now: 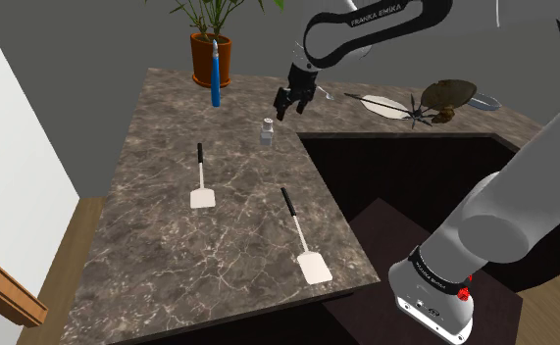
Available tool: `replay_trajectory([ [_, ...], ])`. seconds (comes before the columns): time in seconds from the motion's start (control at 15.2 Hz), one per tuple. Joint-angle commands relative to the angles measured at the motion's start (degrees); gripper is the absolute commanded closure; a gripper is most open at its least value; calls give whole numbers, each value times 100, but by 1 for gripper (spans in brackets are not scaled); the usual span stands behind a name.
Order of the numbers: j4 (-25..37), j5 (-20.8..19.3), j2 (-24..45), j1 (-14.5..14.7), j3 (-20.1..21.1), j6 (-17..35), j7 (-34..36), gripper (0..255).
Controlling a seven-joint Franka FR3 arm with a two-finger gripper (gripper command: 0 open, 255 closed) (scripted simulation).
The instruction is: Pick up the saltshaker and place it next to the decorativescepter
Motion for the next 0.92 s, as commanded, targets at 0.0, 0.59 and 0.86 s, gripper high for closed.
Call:
replay_trajectory([
  [0.0, 363, -55, 468, 19, 25, 163, 73, 0],
  [0.59, 768, -167, 1390, 47, 20, 757, 162, 0],
  [0.86, 748, -176, 1470, 48, 17, 857, 167, 0],
])
